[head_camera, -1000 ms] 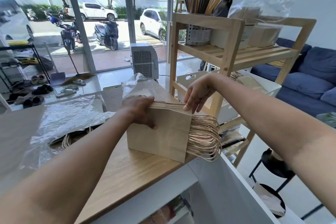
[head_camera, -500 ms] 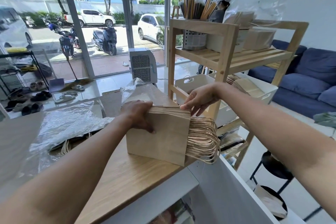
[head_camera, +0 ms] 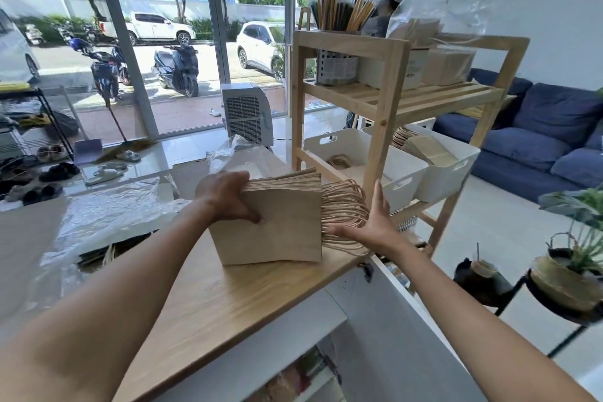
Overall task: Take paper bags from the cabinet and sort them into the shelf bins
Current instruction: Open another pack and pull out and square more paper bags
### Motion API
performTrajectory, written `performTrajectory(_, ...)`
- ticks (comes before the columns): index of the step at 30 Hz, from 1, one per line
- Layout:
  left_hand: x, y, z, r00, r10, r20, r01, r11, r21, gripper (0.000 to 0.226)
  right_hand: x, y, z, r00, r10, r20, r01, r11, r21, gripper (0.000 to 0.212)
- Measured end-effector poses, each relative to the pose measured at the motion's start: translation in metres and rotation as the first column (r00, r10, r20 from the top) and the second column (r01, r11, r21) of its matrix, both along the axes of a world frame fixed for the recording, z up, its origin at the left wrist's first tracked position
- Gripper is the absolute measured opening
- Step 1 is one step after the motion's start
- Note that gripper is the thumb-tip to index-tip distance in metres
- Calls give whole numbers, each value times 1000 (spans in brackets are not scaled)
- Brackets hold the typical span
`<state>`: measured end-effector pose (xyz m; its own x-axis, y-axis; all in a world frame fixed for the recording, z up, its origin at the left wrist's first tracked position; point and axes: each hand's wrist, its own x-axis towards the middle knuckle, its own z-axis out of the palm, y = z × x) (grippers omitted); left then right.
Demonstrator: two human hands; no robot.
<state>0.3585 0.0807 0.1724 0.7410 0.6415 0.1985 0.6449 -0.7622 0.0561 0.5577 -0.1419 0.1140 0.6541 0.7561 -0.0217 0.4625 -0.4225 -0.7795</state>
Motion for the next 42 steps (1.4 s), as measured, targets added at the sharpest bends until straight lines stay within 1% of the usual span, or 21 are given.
performTrajectory(3,-20,7,0,992,43,122,-31,995,-95,63,-1,-1,-10,954,40,-298,0,991,134,153)
performTrajectory(5,-38,12,-1,975,73,211,-38,985,-167,59,-9,7,-15,939,110,-327,-61,986,155,142)
performTrajectory(7,-55,17,-5,946,99,308,-26,972,-233,53,-18,20,-18,938,165,-304,-125,981,145,112)
performTrajectory(9,-71,19,-10,914,147,379,-26,951,-307,52,-35,38,-14,906,313,-284,-286,949,134,61)
performTrajectory(10,-77,20,-13,896,171,410,-23,939,-342,51,-42,48,-12,870,376,-319,-347,926,147,46)
performTrajectory(11,-83,20,-17,879,189,438,-14,928,-372,49,-49,58,-8,840,397,-369,-355,917,179,44)
performTrajectory(13,-93,18,-21,840,236,489,0,901,-435,52,-58,74,3,856,352,-379,-278,931,235,61)
performTrajectory(15,-102,17,-29,768,339,543,12,841,-541,65,-61,84,19,890,335,-310,-244,923,296,77)
performTrajectory(18,-106,11,-50,662,492,565,89,697,-712,78,-60,90,43,912,360,-197,-295,909,295,86)
performTrajectory(21,-96,0,-74,614,543,573,146,635,-758,80,-58,91,57,928,367,-62,-340,905,255,87)
performTrajectory(23,-88,-5,-87,616,554,560,144,620,-771,83,-57,88,59,930,366,21,-362,907,214,90)
performTrajectory(25,-84,-9,-98,660,526,536,129,624,-771,84,-55,84,58,927,371,43,-373,908,191,93)
performTrajectory(27,-82,-10,-101,698,476,536,156,629,-762,79,-51,84,53,919,395,-9,-385,901,200,104)
performTrajectory(30,-84,-6,-80,698,386,603,286,622,-729,76,-45,88,37,896,422,-136,-384,892,237,131)
performTrajectory(31,-85,-2,-69,689,339,640,333,637,-696,77,-44,89,33,882,430,-192,-374,887,270,130)
performTrajectory(32,-85,2,-57,677,301,672,372,648,-665,78,-42,92,28,859,451,-241,-370,874,316,119)
performTrajectory(34,-84,5,-37,646,281,710,425,640,-641,81,-41,99,20,799,536,-273,-407,816,411,81)
performTrajectory(36,-83,4,-27,636,267,724,455,629,-631,68,-45,107,15,765,561,-317,-386,793,472,64)
performTrajectory(38,-81,3,-26,655,233,718,458,633,-624,53,-50,114,14,787,494,-371,-284,823,493,59)
performTrajectory(39,-81,4,-28,656,249,713,443,637,-631,51,-53,118,13,795,451,-405,-217,835,505,58)
performTrajectory(42,-77,9,-32,632,347,692,366,654,-662,60,-61,129,16,810,332,-482,-64,869,491,75)
